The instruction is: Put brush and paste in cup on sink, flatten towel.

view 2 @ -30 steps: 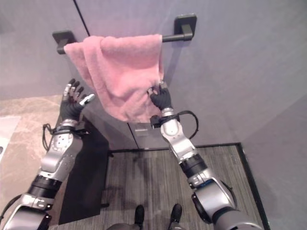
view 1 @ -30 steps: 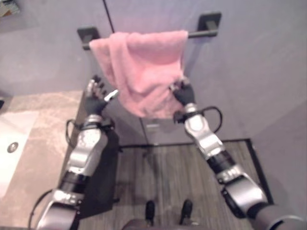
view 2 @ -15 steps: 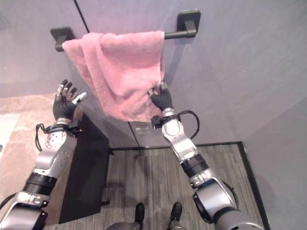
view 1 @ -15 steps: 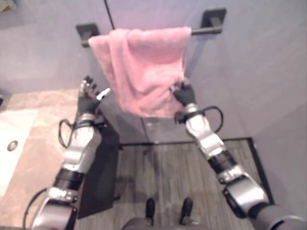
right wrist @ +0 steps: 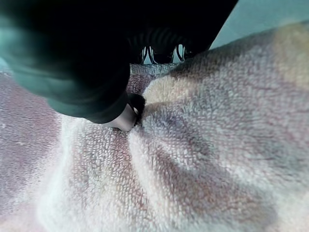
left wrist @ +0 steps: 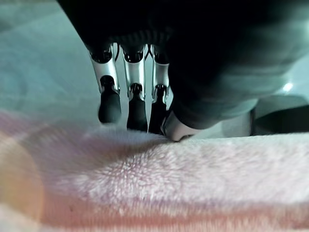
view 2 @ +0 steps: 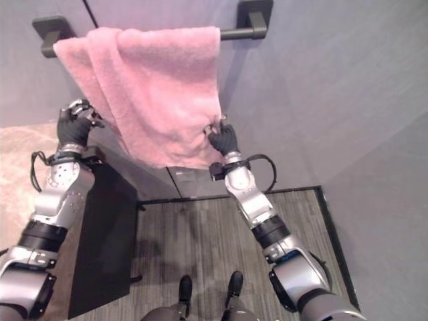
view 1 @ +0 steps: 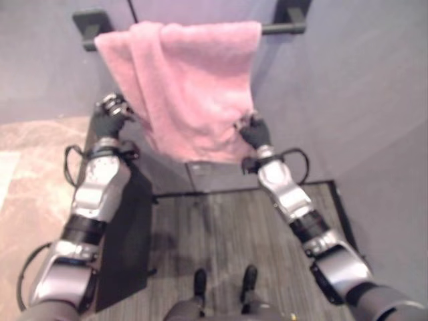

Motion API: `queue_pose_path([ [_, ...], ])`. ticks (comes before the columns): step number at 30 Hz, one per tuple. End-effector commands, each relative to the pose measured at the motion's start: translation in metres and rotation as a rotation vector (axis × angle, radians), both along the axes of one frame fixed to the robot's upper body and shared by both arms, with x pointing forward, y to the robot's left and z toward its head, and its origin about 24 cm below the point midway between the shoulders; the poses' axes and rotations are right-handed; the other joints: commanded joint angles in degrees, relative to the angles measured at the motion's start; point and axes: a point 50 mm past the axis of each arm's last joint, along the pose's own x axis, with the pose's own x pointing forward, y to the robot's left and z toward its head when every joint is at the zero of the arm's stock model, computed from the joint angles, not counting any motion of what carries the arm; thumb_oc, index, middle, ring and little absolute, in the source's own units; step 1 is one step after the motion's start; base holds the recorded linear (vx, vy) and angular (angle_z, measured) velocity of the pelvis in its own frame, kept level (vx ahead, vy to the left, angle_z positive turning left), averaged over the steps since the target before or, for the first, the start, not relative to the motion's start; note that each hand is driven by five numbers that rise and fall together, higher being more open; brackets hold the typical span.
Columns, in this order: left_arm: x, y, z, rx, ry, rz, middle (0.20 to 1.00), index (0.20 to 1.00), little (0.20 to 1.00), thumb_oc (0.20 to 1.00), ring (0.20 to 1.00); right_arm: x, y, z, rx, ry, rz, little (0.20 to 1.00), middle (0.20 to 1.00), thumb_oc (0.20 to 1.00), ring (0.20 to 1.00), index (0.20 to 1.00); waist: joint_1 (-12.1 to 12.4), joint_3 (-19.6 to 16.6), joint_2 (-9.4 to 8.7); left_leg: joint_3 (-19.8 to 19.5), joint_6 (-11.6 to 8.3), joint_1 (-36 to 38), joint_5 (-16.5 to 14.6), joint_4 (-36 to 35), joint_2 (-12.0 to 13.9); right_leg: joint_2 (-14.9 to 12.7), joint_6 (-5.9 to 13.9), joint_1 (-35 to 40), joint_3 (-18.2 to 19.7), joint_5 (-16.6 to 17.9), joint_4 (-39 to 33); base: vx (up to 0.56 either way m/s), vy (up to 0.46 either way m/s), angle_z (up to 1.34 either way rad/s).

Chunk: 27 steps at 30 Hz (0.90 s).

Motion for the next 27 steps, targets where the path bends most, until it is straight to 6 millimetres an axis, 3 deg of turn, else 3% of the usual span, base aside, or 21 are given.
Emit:
queue_pose_path([
  [1,0.006,0.004,0.049,0.062,-0.165,0.014,0.200,0.200,0.200,0.200,0.200,-0.007,0.010,0.044,0.117,-0.171,0.068,0.200,0.200,0.200,0.200,0.200,0.8,-0.1,-0.73,-2.1,2.66,-1.3,-2.5,0.6,0.2,-2.3,5.15,3.6,-2.6,-4.2,-0.1,0.03,0.006,-0.01],
  [8,0.008,0.004,0.049,0.070,-0.157,0.020,0.200,0.200,0.200,0.200,0.200,-0.007,0.008,0.039,0.123,-0.155,0.060,0.200,0.200,0.200,0.200,0.200,0.5,0.0,-1.56,-2.3,2.59,-1.0,-2.9,0.6,0.4,-2.1,5.13,3.9,-2.7,-4.3,-0.1,0.03,-0.003,-0.01],
  [9,0.007,0.005,0.051,0.073,-0.161,0.023,0.238,0.238,0.238,0.238,0.238,-0.007,0.008,0.039,0.121,-0.157,0.062,0.200,0.200,0.200,0.200,0.200,0.5,0.0,-1.67,-2.2,2.55,-1.0,-2.9,0.6,0.5,-2.0,5.14,4.0,-2.7,-4.4,-0.1,0.03,-0.003,0.00],
  [10,0.006,0.006,0.052,0.076,-0.165,0.032,0.445,0.445,0.445,0.445,0.445,-0.007,0.008,0.040,0.123,-0.159,0.064,0.200,0.200,0.200,0.200,0.200,0.6,0.0,-1.83,-2.3,2.53,-0.9,-3.0,0.6,0.6,-2.0,5.14,4.0,-2.8,-4.5,-0.1,0.00,0.000,0.00],
  [11,0.006,0.006,0.052,0.076,-0.165,0.032,0.752,0.752,0.752,0.752,0.752,-0.007,0.008,0.040,0.123,-0.159,0.064,0.200,0.200,0.200,0.200,0.200,0.6,0.0,-1.83,-2.3,2.52,-0.8,-3.0,0.6,0.6,-2.0,5.14,4.1,-2.9,-4.5,-0.1,0.00,0.000,0.00],
  [13,0.004,0.008,0.053,0.084,-0.172,0.043,1.000,1.000,1.000,1.000,1.000,-0.007,0.007,0.039,0.121,-0.158,0.060,0.200,0.200,0.200,0.200,0.200,0.8,-0.1,-2.14,-2.3,2.42,-0.8,-3.0,0.6,0.7,-1.9,5.10,4.2,-3.0,-4.7,-0.1,0.00,0.000,0.00],
  [27,-0.009,0.012,0.051,0.130,-0.195,0.052,1.000,1.000,1.000,1.000,1.000,-0.005,0.005,0.037,0.105,-0.150,0.052,0.200,0.200,0.200,0.200,0.200,1.8,-0.2,-2.00,-3.3,2.31,-0.5,-3.2,0.6,0.6,-2.1,4.90,5.1,-4.3,-5.1,-0.1,0.00,-0.002,0.03],
])
